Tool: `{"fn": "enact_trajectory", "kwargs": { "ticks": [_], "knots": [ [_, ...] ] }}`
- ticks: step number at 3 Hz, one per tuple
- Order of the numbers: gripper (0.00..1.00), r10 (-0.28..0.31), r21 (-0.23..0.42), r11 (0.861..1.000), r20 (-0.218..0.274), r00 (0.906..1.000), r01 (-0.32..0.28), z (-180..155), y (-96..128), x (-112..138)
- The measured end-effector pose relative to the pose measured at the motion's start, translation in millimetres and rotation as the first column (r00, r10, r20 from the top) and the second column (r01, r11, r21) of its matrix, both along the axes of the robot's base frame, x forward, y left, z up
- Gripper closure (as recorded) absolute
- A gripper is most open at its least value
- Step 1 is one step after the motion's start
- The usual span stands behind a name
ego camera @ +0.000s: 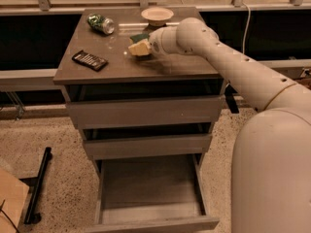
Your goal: Place sponge into bottom drawer
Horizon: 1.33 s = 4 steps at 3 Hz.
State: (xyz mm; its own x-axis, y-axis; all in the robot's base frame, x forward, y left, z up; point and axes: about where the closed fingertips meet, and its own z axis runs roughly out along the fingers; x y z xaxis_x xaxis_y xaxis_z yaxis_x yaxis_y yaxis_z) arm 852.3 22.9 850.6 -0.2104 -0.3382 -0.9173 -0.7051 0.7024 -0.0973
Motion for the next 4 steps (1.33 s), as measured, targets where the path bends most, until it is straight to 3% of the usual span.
{"fn": "enact_trajectory", "kwargs": {
  "ticks": [1,2,3,4],
  "knots": [
    [0.89,0.043,0.007,0.999,-0.009,0.9990,-0.043,12.3,-4.0,-27.4],
    [1.00,0.135,0.049,0.990,-0.030,0.9903,-0.134,24.4,-16.6,-68.7],
    [1.00,0.317,0.079,0.946,-0.028,0.9482,-0.314,34.9,-26.8,-143.7],
    [1.00,0.467,0.052,0.884,-0.052,0.8826,-0.465,37.9,-36.0,-212.1]
  ]
}}
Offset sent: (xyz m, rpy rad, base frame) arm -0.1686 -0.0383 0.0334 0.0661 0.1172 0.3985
